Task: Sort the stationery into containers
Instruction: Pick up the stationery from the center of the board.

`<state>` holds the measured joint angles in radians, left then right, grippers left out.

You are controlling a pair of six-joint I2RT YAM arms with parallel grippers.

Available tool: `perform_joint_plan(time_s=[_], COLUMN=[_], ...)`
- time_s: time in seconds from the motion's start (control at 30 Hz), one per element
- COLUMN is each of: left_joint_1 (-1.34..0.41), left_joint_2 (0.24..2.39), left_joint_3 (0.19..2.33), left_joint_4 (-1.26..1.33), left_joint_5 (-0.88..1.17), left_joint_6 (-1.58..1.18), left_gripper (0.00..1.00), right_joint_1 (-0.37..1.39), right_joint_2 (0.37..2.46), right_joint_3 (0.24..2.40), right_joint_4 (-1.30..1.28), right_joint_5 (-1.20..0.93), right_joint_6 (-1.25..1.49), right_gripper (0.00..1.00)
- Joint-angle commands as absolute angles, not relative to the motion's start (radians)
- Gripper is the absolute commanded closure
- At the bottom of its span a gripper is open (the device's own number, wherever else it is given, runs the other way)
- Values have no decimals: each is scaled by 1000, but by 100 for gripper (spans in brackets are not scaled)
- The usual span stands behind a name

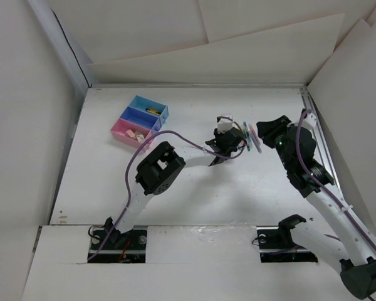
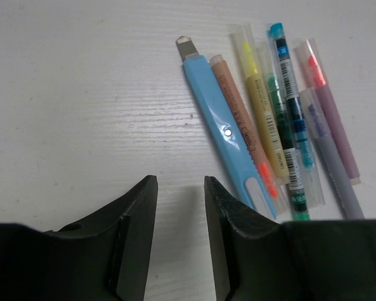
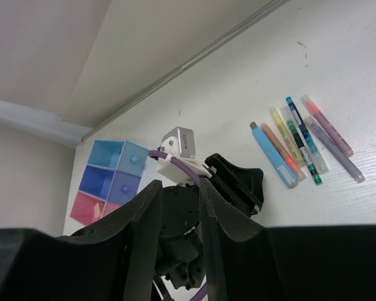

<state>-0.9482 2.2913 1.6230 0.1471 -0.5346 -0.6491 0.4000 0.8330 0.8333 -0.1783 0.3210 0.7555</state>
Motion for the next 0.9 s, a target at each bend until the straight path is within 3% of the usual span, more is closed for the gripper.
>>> perform_joint_plan(time_s=[0.0,0.87], left_joint_1=[-956,-956], left_joint_2=[2218,2416], left_joint_3=[1623,1859], left_joint_4=[230,84], left_joint_5=[-503,-486], left_joint_6=[-680,-689], left_gripper=[67,66], right_joint_1=[396,396], right_joint_2=[825,834], right_joint_3=[836,836], right_joint_4=[-144,-135], right_joint_5=[310,279], right_joint_6=[739,730], right_gripper=[64,64])
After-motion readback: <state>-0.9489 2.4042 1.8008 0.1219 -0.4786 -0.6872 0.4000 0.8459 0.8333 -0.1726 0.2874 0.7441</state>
